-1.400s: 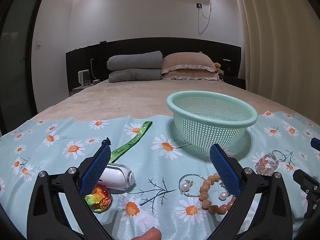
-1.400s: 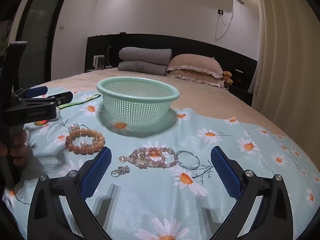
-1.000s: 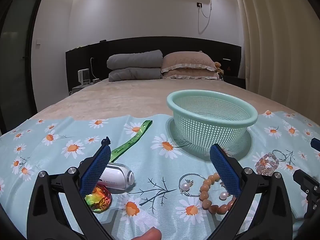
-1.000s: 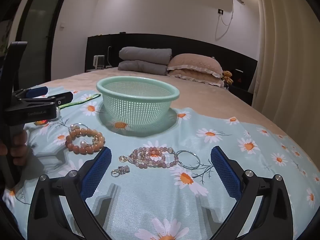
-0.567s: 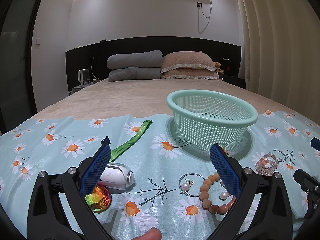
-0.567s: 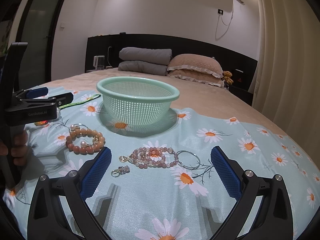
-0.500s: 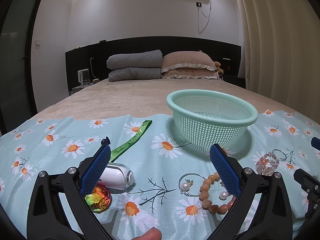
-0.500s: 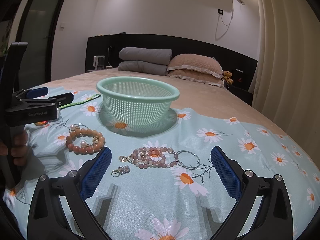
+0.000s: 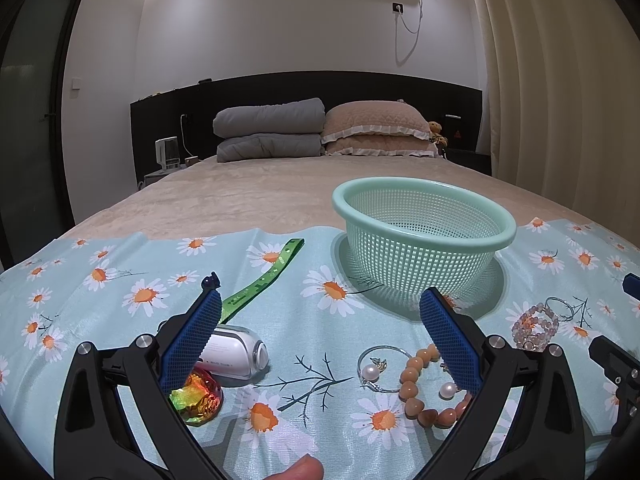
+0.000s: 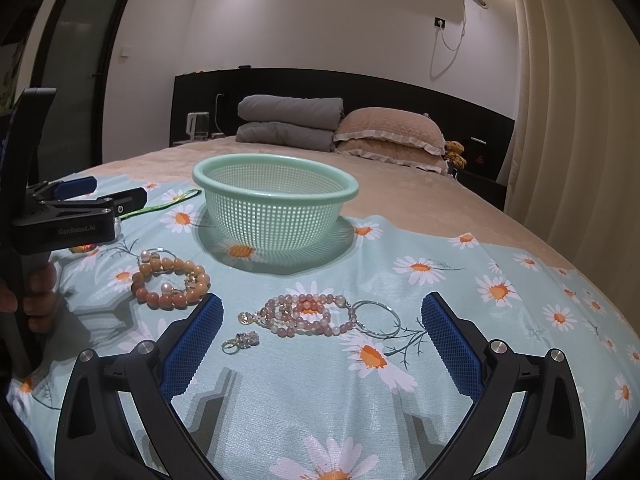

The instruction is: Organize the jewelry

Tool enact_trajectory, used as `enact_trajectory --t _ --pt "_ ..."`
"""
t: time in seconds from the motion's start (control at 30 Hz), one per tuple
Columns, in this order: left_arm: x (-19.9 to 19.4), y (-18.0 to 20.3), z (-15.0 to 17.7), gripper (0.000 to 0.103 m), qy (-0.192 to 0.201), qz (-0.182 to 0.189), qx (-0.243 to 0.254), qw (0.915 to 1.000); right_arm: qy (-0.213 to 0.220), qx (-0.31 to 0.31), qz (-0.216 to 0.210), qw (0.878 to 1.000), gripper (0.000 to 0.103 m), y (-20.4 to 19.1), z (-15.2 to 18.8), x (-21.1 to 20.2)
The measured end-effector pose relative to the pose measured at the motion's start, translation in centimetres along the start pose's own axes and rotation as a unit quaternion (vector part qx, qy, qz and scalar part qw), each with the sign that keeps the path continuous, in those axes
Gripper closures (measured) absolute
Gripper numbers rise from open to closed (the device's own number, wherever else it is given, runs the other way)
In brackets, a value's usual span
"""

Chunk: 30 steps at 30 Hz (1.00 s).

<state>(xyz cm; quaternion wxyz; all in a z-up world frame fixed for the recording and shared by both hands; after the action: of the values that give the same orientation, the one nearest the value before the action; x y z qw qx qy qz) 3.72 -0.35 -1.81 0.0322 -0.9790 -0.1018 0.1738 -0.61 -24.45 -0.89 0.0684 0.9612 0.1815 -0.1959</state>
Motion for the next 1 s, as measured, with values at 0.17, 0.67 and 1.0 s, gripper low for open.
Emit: enact_trajectory --t 0.17,0.67,1.0 --pt "0.02 0.21 -0.12 0.006 0.0 0.0 0.0 1.0 0.0 0.0 0.0 1.0 0.008 0.04 -0.03 0.01" --pt "0.36 0.05 0.12 0.006 -0.002 0.001 -0.002 1.0 0.0 0.001 -0.002 1.0 0.008 0.04 -0.02 0.03" --pt "0.19 -0.12 -0.03 0.006 -0.004 0.003 -0.004 1.0 0.0 0.002 -0.002 1.0 0.008 0.06 -0.01 0.02"
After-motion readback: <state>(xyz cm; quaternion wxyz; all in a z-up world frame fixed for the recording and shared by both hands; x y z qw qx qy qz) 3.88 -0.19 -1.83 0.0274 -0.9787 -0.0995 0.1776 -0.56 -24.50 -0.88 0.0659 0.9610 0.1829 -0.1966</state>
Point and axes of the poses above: each gripper's, at about its wrist camera, not at the fingertips, and x roughly the way its jaws point, y to its right, z to its underside, the point moved 4 cm from there along x, roughly the way its jaws point, and after that the axes turned 12 degrees about -z, right-handed, at the moved point
